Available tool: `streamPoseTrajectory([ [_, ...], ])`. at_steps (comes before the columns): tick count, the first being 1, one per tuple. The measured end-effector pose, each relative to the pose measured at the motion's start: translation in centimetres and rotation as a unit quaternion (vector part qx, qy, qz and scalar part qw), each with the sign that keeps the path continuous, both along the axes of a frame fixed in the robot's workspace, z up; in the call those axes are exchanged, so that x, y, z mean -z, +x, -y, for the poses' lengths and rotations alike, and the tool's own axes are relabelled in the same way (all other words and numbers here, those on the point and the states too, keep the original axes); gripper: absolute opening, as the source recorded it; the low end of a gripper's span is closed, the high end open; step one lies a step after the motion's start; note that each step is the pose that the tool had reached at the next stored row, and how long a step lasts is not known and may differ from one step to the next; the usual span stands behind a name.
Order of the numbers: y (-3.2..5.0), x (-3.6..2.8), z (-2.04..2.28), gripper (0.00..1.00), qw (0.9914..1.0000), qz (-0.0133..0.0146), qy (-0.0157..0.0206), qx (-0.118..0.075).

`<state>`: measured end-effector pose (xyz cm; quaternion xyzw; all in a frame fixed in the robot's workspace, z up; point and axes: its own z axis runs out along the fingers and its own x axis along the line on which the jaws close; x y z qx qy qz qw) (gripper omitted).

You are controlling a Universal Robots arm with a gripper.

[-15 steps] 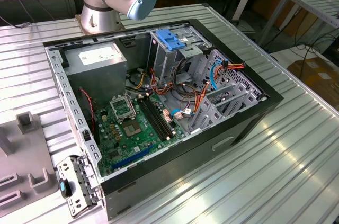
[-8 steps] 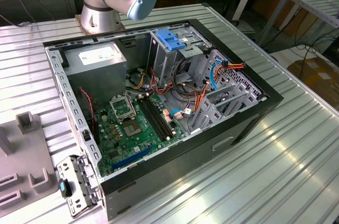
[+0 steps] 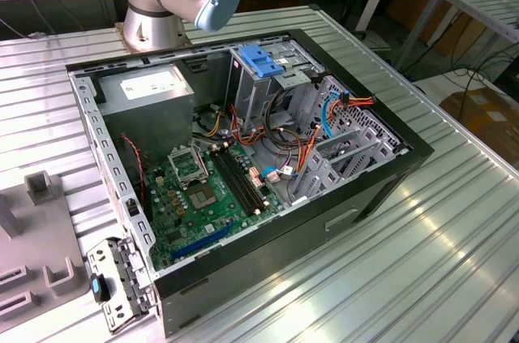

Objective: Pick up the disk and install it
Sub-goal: 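Pick up the disk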

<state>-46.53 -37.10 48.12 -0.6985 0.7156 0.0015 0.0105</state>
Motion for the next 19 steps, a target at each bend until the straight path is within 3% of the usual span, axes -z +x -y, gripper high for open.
streamPoseTrajectory([
  [19, 0.00, -1.57, 0.00, 0.37, 1.00000, 0.0000, 0.0000, 0.000],
])
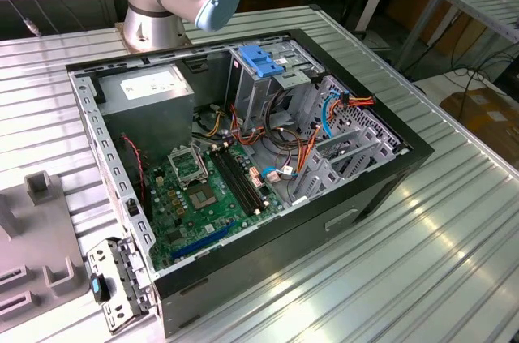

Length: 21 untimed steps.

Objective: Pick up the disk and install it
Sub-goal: 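Pick up the disk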

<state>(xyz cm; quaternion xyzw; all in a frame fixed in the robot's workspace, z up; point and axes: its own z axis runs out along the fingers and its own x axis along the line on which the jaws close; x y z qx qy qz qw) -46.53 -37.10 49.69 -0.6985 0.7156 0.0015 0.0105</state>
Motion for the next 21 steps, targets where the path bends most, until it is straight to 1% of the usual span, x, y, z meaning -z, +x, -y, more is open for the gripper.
streamPoseTrajectory([
  [5, 0.00, -0.74, 0.00, 0.37, 1.00000, 0.0000, 0.0000, 0.000],
  [10, 0.00, -1.12, 0.00, 0.37, 1.00000, 0.0000, 0.0000, 0.000],
  [15, 0.00, -1.75, 0.00, 0.37, 1.00000, 0.0000, 0.0000, 0.000],
  [21, 0.00, -2.22, 0.00, 0.37, 1.00000, 0.0000, 0.0000, 0.000],
])
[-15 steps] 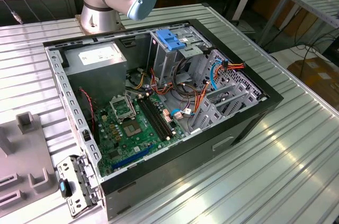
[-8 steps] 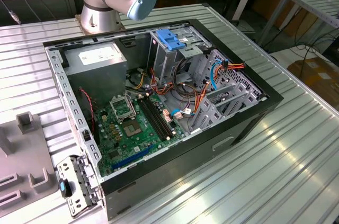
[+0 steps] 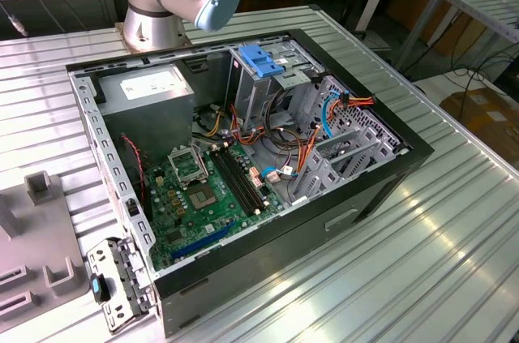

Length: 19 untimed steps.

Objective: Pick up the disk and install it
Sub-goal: 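Pick up the disk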

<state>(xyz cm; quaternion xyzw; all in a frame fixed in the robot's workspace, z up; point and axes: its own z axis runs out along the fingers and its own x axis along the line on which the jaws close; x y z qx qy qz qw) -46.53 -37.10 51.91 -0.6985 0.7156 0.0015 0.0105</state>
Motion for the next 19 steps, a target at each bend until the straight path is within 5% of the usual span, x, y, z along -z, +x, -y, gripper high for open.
streamPoseTrajectory([
  [19, 0.00, -0.97, 0.00, 0.37, 1.00000, 0.0000, 0.0000, 0.000],
])
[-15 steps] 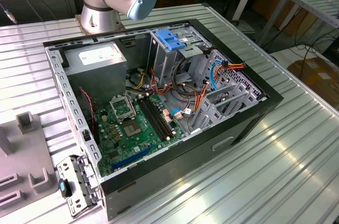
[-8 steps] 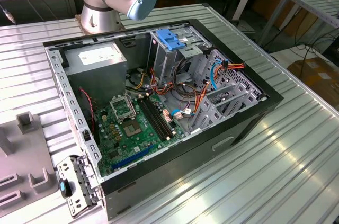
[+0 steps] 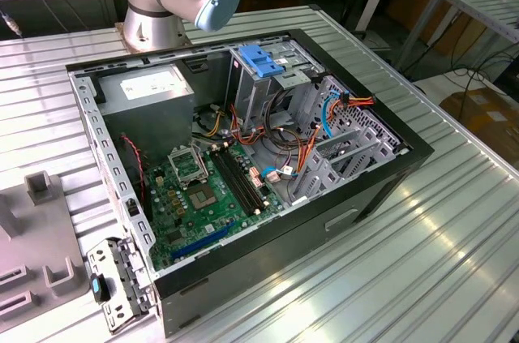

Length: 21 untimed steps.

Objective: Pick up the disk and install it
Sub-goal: 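Pick up the disk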

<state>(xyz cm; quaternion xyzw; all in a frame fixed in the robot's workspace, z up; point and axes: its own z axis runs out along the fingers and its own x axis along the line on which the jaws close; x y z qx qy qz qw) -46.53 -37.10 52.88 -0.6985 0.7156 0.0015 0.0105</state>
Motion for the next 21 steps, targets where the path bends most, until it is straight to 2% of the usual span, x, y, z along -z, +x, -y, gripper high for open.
streamPoseTrajectory([
  [7, 0.02, -0.01, 0.00, 0.37, 1.00000, 0.0000, 0.0000, 0.000],
  [9, 0.53, -0.01, 0.00, 0.37, 1.00000, -0.0002, 0.0000, 0.000],
  [21, 1.72, 0.05, 0.01, 0.37, 1.00000, -0.0002, -0.0001, 0.000],
])
